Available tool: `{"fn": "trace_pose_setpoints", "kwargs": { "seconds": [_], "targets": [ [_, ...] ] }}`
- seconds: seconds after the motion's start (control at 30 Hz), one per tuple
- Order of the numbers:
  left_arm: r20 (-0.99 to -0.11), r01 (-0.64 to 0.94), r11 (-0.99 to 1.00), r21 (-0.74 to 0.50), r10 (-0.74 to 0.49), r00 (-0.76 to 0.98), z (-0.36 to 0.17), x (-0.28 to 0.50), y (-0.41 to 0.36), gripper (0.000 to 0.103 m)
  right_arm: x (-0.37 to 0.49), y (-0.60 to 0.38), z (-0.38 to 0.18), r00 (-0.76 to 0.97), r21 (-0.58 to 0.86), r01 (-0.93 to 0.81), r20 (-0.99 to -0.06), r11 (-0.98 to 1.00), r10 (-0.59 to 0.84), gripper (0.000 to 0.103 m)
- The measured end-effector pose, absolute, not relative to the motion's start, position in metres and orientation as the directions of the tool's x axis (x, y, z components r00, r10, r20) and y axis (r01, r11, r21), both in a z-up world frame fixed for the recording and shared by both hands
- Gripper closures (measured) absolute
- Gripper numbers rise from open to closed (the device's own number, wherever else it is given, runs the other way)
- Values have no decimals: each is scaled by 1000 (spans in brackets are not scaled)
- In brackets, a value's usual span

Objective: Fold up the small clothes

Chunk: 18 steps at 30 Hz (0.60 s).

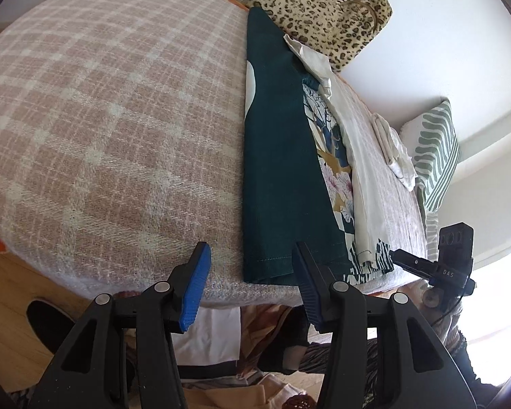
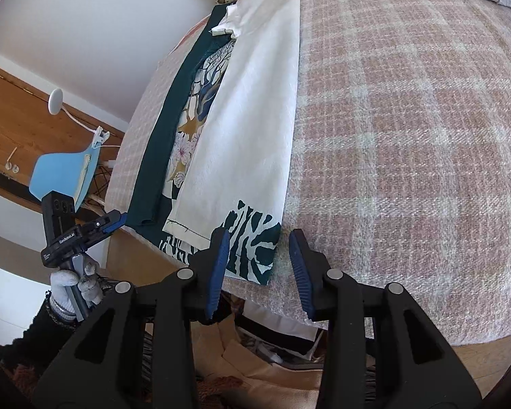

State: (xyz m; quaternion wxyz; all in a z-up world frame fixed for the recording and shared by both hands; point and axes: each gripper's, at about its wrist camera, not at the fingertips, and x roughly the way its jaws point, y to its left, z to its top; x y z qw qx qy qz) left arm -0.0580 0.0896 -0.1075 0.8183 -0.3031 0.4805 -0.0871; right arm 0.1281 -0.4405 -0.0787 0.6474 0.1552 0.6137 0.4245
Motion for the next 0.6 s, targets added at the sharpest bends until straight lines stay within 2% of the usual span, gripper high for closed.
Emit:
{"fn": "trace_pose_setpoints", "kwargs": {
  "seconds": [0.27,0.3,0.33,0.43,0.5,0.6],
  "targets": [
    [-738,-45,834,-549,-459,495,-104,-48,72,58,124,-435,-81,-157,758,-350,-627,550,763,64],
    [-734,-43,830,-556,-466,494,-105,-46,72,64,124,-435,-80,-156,754,-359,-630,550,761,64],
    [-731,-44,823,-566,-477,488,-107,-44,73,76,124,-434,-79,-157,753,-365,-630,548,761,64],
    [-727,-46,820,-570,-478,492,-111,-42,75,90,125,-436,-81,-164,757,-365,-625,542,763,66],
    [-725,-49,815,-578,-485,490,-112,-42,76,91,125,-436,-81,-162,753,-370,-629,544,760,70],
    [-725,-43,818,-574,-483,491,-113,-42,76,96,127,-436,-84,-172,755,-362,-630,546,757,83]
  ]
}}
